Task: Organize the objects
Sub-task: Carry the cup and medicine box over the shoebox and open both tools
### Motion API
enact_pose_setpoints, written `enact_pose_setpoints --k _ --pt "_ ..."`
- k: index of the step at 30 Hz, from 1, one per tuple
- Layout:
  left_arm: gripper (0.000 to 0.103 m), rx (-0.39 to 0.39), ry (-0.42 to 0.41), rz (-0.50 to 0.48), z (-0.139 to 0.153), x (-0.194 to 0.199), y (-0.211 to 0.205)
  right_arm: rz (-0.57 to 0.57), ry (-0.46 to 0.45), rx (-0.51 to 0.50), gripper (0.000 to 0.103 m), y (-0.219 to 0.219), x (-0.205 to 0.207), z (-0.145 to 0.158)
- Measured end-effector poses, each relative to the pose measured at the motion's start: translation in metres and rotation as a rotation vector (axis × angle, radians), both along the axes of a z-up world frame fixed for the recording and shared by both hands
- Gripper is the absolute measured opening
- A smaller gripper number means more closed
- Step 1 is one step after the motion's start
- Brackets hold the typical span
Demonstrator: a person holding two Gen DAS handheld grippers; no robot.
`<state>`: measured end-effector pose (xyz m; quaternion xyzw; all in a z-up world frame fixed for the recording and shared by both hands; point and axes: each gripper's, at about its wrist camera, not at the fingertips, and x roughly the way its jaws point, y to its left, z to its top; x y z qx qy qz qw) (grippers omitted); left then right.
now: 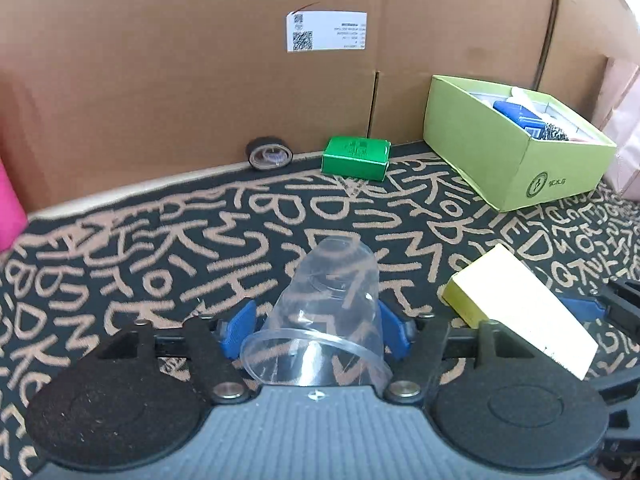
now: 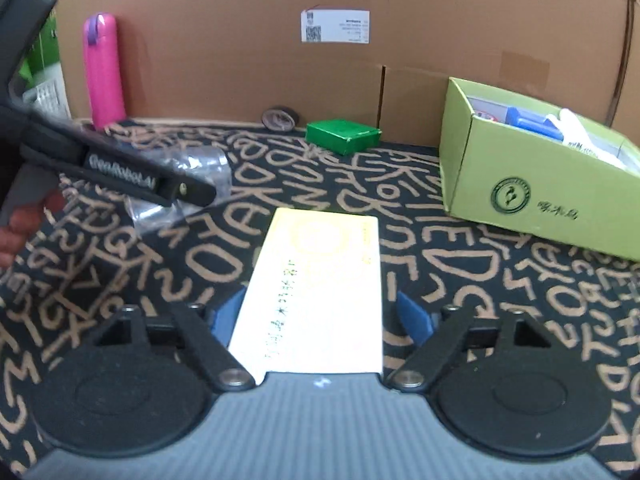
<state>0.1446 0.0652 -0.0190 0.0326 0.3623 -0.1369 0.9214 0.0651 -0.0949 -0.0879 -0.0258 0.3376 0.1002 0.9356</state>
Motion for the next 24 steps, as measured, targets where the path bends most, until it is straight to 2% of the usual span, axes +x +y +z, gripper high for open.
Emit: enact_pose_setpoints --k 3,6,10,14,19,22,24 --pt "0.062 -0.001 0.003 -0.012 0.005 -0.003 -0.001 0.010 0.003 0.010 0.066 -0.007 -0.002 0.001" --pt "0.059 -0.040 -0.007 -0.030 0.014 -0.008 -0.009 -0.001 0.004 0.054 0.066 -0.020 -0.006 0.007" --pt "0.058 -0.096 -0.058 -0.074 0.040 -0.011 -0.032 -0.037 -0.060 0.083 0.066 -0.045 -0.017 0.027" --pt "0.058 -0.187 -0.122 -0.134 0.076 -0.002 -0.068 -0.095 -0.154 0.079 0.066 -0.081 -0.023 0.059" --pt "0.059 -0.264 -0.178 -0.204 0.112 0.023 -0.132 -0.194 -0.275 -0.002 0.066 -0.134 -0.013 0.096" --pt "0.059 -0.326 -0.158 -0.221 0.121 0.045 -0.173 -0.247 -0.323 -0.086 0.066 -0.166 0.003 0.108" --pt "0.059 -0.331 -0.166 -0.226 0.122 0.059 -0.202 -0.278 -0.340 -0.153 0.066 -0.185 0.019 0.109"
